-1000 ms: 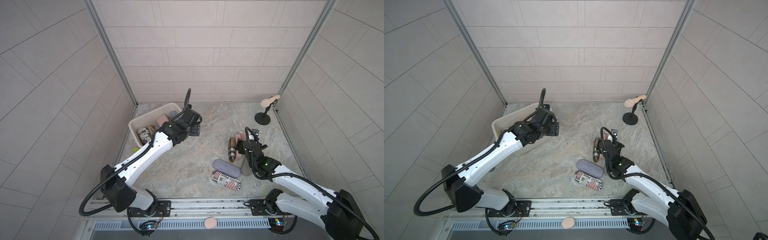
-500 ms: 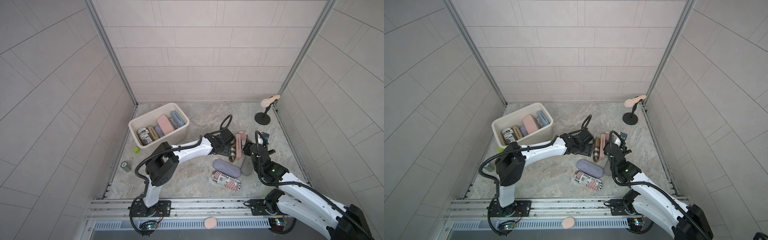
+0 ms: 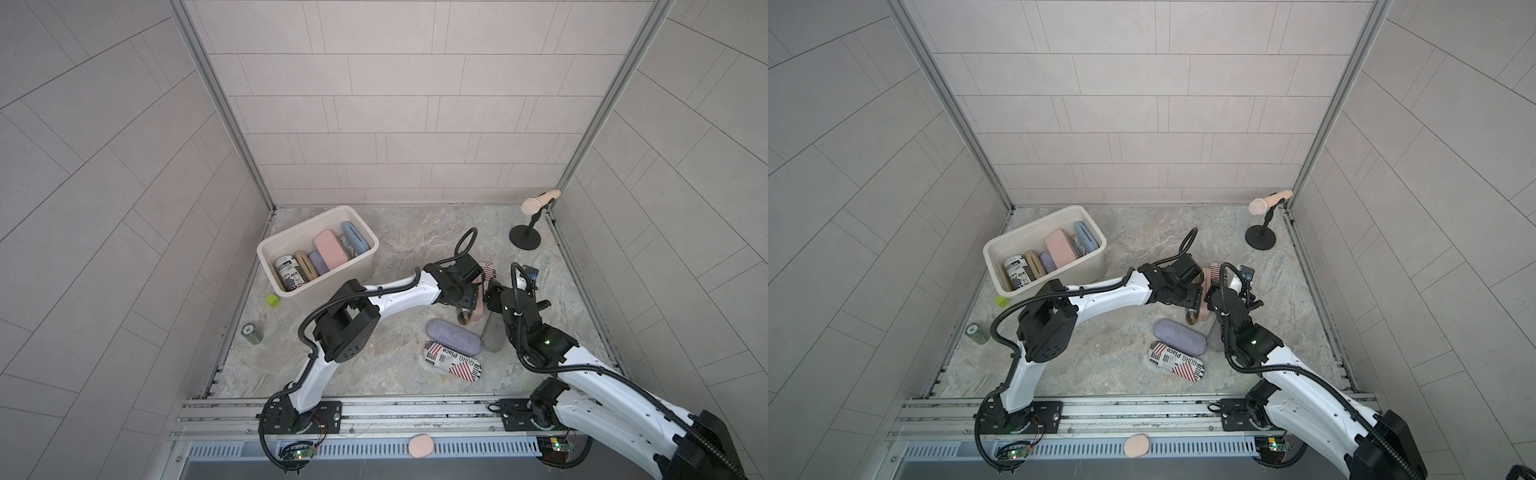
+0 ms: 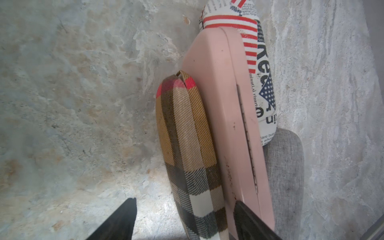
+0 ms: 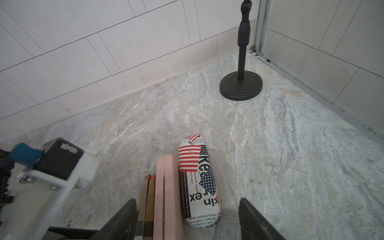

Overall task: Put the glasses cases into the storage boxes
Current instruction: Pick up the glasses case at the center of the board.

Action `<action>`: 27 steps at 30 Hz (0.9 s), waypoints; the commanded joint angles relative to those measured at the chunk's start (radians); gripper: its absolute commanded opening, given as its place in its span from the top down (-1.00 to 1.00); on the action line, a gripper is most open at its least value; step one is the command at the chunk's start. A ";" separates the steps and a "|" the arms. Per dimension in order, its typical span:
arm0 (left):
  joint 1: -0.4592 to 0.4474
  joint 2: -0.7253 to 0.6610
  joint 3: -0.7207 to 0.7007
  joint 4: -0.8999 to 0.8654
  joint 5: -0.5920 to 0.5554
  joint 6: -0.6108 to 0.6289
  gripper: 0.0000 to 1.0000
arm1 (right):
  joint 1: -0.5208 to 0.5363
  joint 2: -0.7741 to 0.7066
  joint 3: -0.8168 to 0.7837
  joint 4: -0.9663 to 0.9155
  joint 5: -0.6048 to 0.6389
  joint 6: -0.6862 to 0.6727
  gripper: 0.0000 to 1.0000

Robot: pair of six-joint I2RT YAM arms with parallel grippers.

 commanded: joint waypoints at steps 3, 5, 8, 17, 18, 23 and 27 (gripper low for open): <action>0.006 0.028 0.023 -0.015 -0.048 -0.018 -0.57 | -0.004 -0.018 -0.002 0.006 0.000 0.009 -0.57; 0.010 0.015 0.002 -0.001 -0.070 -0.035 -0.56 | -0.005 -0.034 -0.012 0.014 0.004 0.009 -0.57; 0.022 -0.010 -0.049 0.044 -0.061 -0.053 -0.56 | -0.005 -0.048 -0.019 0.016 0.006 0.010 -0.56; 0.057 -0.094 -0.242 0.173 -0.080 -0.131 -0.45 | -0.004 -0.043 -0.018 0.018 -0.001 0.010 -0.57; 0.062 -0.103 -0.260 0.184 -0.085 -0.139 -0.44 | -0.005 -0.040 -0.018 0.019 -0.002 0.010 -0.57; 0.085 -0.154 -0.323 0.206 -0.099 -0.143 -0.41 | -0.004 -0.031 -0.014 0.022 -0.007 0.009 -0.57; 0.108 -0.173 -0.349 0.210 -0.096 -0.139 -0.38 | -0.006 -0.027 -0.014 0.021 -0.013 0.007 -0.57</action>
